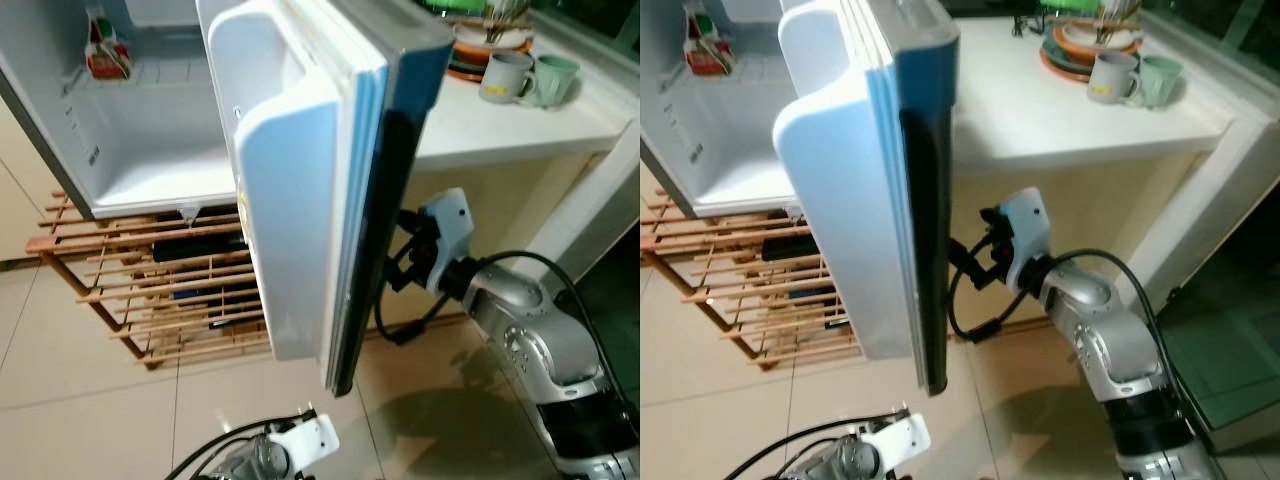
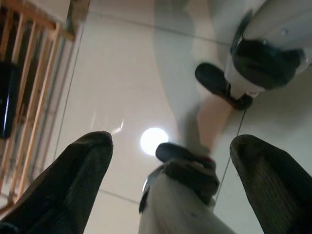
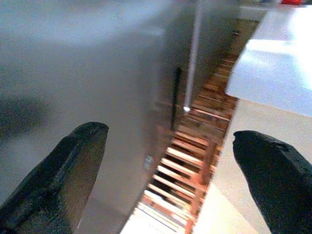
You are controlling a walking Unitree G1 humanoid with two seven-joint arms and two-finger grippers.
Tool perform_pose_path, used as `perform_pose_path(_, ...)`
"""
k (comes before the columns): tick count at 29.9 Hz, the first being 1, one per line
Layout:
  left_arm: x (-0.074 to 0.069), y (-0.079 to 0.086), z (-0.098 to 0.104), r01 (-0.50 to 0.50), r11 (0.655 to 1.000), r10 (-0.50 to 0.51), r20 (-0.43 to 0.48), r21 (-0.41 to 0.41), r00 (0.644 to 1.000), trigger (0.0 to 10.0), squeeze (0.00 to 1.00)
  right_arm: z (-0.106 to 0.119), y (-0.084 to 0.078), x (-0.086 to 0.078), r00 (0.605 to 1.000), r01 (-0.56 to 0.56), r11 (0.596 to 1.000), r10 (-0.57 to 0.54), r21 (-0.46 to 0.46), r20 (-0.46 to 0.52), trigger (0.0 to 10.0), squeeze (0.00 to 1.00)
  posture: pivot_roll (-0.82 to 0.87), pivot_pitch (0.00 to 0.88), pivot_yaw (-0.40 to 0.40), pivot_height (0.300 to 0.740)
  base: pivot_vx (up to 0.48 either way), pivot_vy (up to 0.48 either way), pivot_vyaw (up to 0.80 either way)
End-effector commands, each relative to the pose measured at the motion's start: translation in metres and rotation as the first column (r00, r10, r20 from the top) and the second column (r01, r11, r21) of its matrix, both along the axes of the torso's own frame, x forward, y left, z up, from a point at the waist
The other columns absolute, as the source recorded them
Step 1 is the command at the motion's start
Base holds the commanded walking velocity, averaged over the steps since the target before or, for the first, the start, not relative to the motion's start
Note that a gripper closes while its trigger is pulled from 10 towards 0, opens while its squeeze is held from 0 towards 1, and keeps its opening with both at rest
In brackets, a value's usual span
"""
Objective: Restocking fridge
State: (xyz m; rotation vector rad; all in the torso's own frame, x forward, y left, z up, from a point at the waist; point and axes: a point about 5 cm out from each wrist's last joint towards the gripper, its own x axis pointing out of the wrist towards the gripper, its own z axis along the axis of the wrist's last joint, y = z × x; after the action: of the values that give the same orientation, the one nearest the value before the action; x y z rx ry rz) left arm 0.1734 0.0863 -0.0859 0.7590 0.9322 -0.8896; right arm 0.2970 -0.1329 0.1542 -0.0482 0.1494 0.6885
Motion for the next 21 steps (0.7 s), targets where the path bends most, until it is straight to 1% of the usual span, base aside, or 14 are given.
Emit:
perform_pose_path(1,-0.009,0.0,-0.005,-0.009,1.0,0.009,-0.032,0.004,0.999,10.0,0.0,0.004,-0.002,0.0,1.0,0.011,1.0,-0.011,-0.005,-0.007,10.0,0.0,-0.08,0.0,-0.03,0.74,0.0,0.0,0.0)
perform_pose_path(3,-0.013,-0.002,-0.006,-0.014,1.0,0.014,-0.047,-0.001,0.999,10.0,0.0,0.009,0.005,-0.002,1.0,-0.014,1.0,0.014,0.016,0.002,10.0,0.0,-0.08,0.0,-0.027,0.74,0.0,0.0,0.0)
perform_pose_path(5,-0.017,-0.009,-0.007,-0.03,0.999,0.029,-0.058,-0.019,0.998,10.0,0.0,0.032,0.037,-0.012,0.988,-0.148,0.986,0.144,0.078,0.056,10.0,0.0,-0.09,0.0,-0.023,0.74,0.0,0.0,0.0)
perform_pose_path(6,-0.017,-0.013,-0.007,-0.027,0.999,0.026,-0.055,-0.024,0.998,10.0,0.0,0.048,0.058,-0.018,0.968,-0.235,0.965,0.222,0.115,0.113,10.0,0.0,-0.1,0.0,-0.021,0.74,0.0,0.0,0.0)
perform_pose_path(7,-0.017,-0.018,-0.006,-0.023,0.999,0.022,-0.049,-0.029,0.999,10.0,0.0,0.063,0.074,-0.024,0.945,-0.308,0.94,0.284,0.149,0.162,10.0,0.0,-0.09,0.0,-0.018,0.74,0.0,0.0,0.0)
perform_pose_path(8,-0.016,-0.026,-0.004,-0.022,0.998,0.02,-0.041,-0.051,0.999,10.0,0.0,0.09,0.09,-0.031,0.907,-0.395,0.893,0.342,0.217,0.245,10.0,0.0,-0.1,0.0,-0.019,0.74,0.0,0.0,0.0)
perform_pose_path(10,-0.015,-0.029,-0.003,-0.025,0.998,0.023,-0.04,-0.061,0.999,10.0,0.0,0.096,0.091,-0.032,0.901,-0.409,0.881,0.347,0.24,0.261,10.0,0.0,-0.1,0.0,-0.019,0.74,0.0,0.0,0.0)
perform_pose_path(12,-0.017,-0.036,-0.002,-0.036,0.995,0.031,-0.051,-0.093,0.998,10.0,0.0,0.109,0.093,-0.036,0.867,-0.483,0.823,0.402,0.299,0.294,10.0,0.0,-0.11,0.0,-0.013,0.74,0.0,0.0,0.0)
perform_pose_path(13,-0.017,-0.036,-0.002,-0.036,0.995,0.031,-0.051,-0.093,0.998,10.0,0.0,0.109,0.093,-0.036,0.867,-0.483,0.823,0.402,0.299,0.294,10.0,0.0,-0.11,0.0,-0.013,0.74,0.0,0.0,0.0)
perform_pose_path(14,-0.019,-0.041,-0.002,-0.044,0.993,0.037,-0.06,-0.112,0.998,10.0,0.0,0.112,0.095,-0.038,0.855,-0.507,0.803,0.423,0.313,0.3,10.0,0.0,-0.11,0.0,-0.013,0.74,0.0,0.0,0.0)
perform_pose_path(16,-0.021,-0.045,-0.001,-0.044,0.991,0.037,-0.061,-0.122,0.997,10.0,0.0,0.112,0.099,-0.039,0.845,-0.527,0.788,0.444,0.319,0.299,10.0,0.0,-0.1,0.0,-0.015,0.74,0.0,0.0,0.0)
perform_pose_path(18,-0.021,-0.051,0.0,-0.06,0.988,0.053,-0.053,-0.14,0.997,10.0,0.0,0.112,0.102,-0.038,0.847,-0.523,0.792,0.445,0.315,0.29,10.0,0.0,-0.09,0.0,-0.021,0.74,0.0,0.0,0.0)
perform_pose_path(20,-0.015,-0.064,0.007,-0.131,0.969,0.132,-0.013,-0.21,0.991,10.0,0.0,0.104,0.091,-0.021,0.912,-0.399,0.857,0.333,0.326,0.242,10.0,0.0,-0.08,0.0,-0.023,0.74,0.0,0.0,0.0)
perform_pose_path(21,-0.007,-0.073,0.014,-0.187,0.942,0.2,0.018,-0.28,0.98,10.0,0.0,0.092,0.075,-0.001,0.964,-0.228,0.934,0.175,0.277,0.203,10.0,0.0,-0.08,0.0,-0.026,0.74,0.0,0.0,0.0)
